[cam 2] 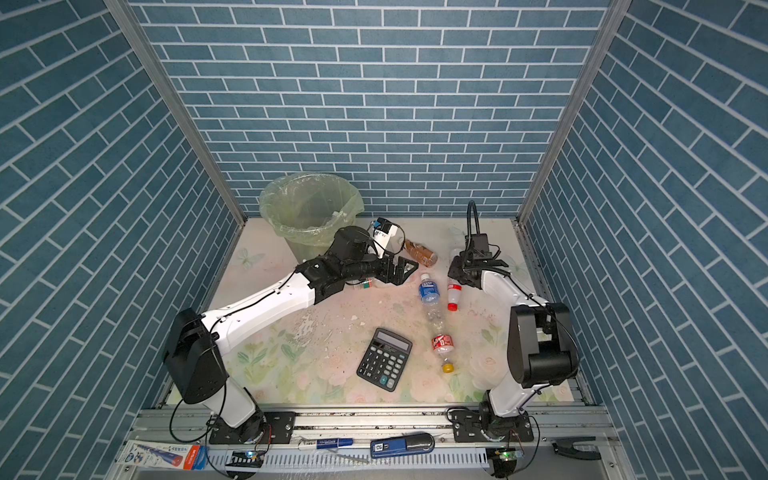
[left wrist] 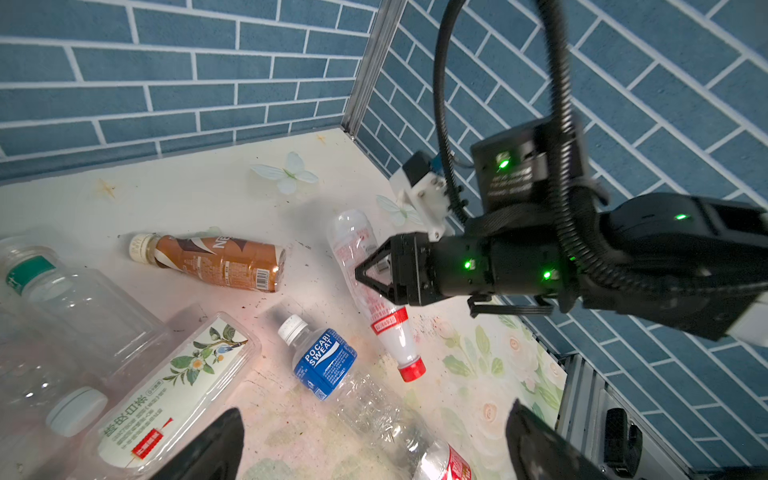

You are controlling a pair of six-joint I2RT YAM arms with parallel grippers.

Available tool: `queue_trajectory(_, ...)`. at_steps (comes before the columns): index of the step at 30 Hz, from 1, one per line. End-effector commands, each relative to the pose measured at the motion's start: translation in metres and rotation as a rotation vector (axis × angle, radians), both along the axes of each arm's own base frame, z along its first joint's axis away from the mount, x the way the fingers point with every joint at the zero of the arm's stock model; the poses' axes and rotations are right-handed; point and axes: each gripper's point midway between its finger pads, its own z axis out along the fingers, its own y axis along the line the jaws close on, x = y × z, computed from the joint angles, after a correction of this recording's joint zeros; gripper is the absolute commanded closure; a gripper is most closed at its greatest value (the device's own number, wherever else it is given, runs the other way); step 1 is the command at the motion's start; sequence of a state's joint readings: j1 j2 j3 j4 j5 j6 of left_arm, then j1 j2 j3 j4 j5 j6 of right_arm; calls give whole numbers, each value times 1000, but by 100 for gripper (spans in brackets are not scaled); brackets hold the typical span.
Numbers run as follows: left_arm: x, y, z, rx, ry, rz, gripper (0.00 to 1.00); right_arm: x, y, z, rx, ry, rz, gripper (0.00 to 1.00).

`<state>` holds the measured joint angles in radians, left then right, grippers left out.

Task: Throw the plastic bottles in the bin
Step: 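Lift the red-banded bottle with the right gripper and close the left gripper on it, then carry the red-banded bottle over the bin with the left gripper while the right gripper withdraws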

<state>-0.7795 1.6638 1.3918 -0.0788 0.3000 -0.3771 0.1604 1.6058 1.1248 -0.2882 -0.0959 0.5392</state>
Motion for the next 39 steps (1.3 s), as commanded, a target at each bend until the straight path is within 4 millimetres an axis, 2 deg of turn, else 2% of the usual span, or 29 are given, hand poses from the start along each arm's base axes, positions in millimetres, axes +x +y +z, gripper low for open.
queue_trajectory(1,-2,-11,-4,-52,34,-17,1,14,10,68,111,-128,-13,55)
queue_trajectory(8,19,-24,-17,-101,139,70,1,29,41,155,355,-333,15,56)
queue_trajectory(13,30,-42,-16,-184,194,74,1,28,64,194,435,-404,60,57)
queue_trajectory(16,36,-49,-12,-219,199,78,2,27,74,204,468,-424,75,57)
queue_trajectory(21,41,-55,-8,-249,192,81,10,26,84,211,503,-434,90,57)
queue_trajectory(27,43,-60,-9,-249,183,80,27,24,92,215,547,-442,103,57)
queue_trajectory(29,44,-62,-12,-241,189,79,37,24,95,217,558,-443,107,58)
queue_trajectory(33,43,-65,-12,-240,187,68,47,23,99,220,571,-445,124,58)
queue_trajectory(39,43,-59,1,-205,141,70,67,18,100,227,576,-459,141,56)
